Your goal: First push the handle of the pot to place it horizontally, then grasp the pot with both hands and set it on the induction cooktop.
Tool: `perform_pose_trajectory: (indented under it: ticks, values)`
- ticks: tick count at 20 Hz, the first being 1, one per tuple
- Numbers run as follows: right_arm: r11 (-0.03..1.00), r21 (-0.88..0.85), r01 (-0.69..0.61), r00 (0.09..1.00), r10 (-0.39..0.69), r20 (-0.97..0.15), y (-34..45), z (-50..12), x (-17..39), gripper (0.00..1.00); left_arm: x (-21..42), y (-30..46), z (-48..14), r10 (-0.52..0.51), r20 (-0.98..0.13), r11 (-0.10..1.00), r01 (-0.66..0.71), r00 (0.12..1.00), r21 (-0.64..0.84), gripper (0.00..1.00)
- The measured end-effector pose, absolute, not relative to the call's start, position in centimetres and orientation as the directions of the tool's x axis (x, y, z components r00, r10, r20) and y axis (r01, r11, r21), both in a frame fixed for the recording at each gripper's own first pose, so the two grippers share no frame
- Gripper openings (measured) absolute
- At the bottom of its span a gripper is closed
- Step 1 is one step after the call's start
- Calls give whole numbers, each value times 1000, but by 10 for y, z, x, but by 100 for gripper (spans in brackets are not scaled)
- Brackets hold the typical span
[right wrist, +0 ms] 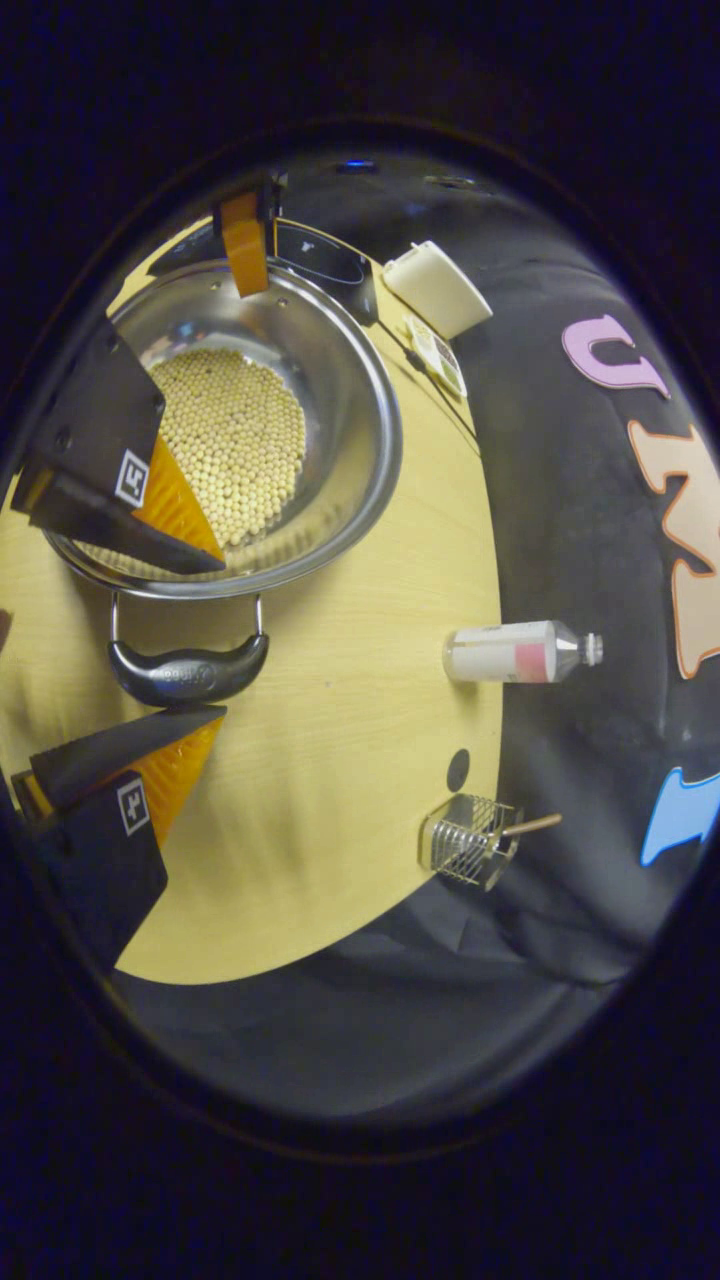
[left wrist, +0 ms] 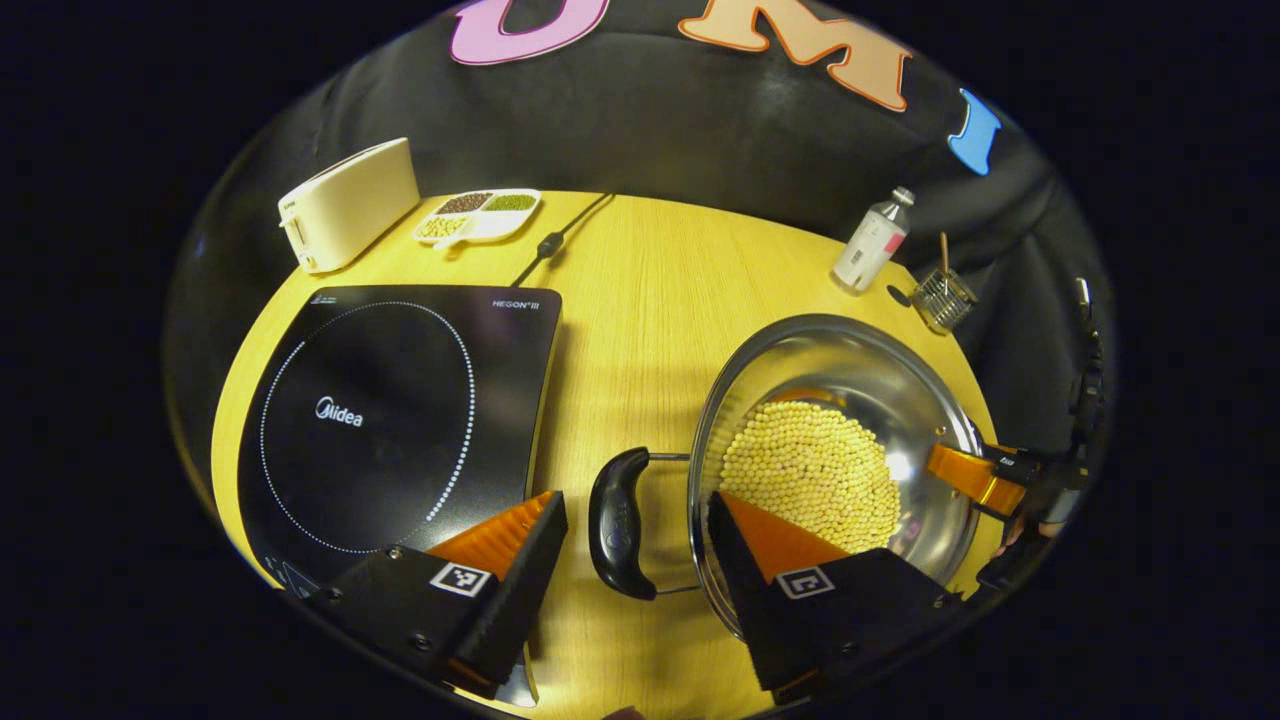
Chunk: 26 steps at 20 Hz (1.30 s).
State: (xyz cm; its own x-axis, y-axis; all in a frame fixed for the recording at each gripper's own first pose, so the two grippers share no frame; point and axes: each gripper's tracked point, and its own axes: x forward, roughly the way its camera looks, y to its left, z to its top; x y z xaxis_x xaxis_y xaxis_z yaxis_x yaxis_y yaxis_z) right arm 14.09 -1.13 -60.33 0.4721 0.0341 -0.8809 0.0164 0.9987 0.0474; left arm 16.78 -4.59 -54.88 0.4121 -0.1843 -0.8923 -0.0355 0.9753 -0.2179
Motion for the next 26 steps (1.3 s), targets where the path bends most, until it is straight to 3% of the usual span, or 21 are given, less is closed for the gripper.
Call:
perform_pose_trajectory:
  ticks: [1,2,3,5,7,8,10,11,12,26]
  values:
    - [998,65,20,464,48,-884,-10,-606,139,72,167,-49,-556,-206,-893,969,-44,400,-243,85]
    - [996,84,29,460,61,-886,-8,-608,139,72,164,-53,-559,-226,-894,960,-67,387,-272,81]
    - [994,102,36,459,74,-886,-8,-607,138,65,163,-59,-562,-249,-892,949,-91,379,-303,78]
    - [990,133,53,450,95,-888,-6,-607,138,60,165,-60,-564,-240,-895,954,-82,376,-290,66]
    - [985,150,83,445,98,-890,-7,-603,134,57,167,-59,-564,-239,-896,958,-58,375,-280,64]
    - [984,152,94,439,96,-893,-5,-606,135,47,169,-58,-563,-244,-894,954,-71,376,-290,62]
    - [983,151,105,434,91,-896,-3,-603,132,52,168,-57,-559,-256,-897,949,-82,359,-304,58]
    - [981,157,114,436,93,-895,-2,-600,133,46,168,-55,-553,-258,-892,950,-73,371,-305,58]
    - [979,166,122,441,96,-892,-1,-596,133,52,170,-52,-547,-259,-889,951,-60,378,-303,60]
    - [975,183,122,494,100,-864,107,-535,119,52,170,56,-494,-252,-850,952,-40,462,-304,57]
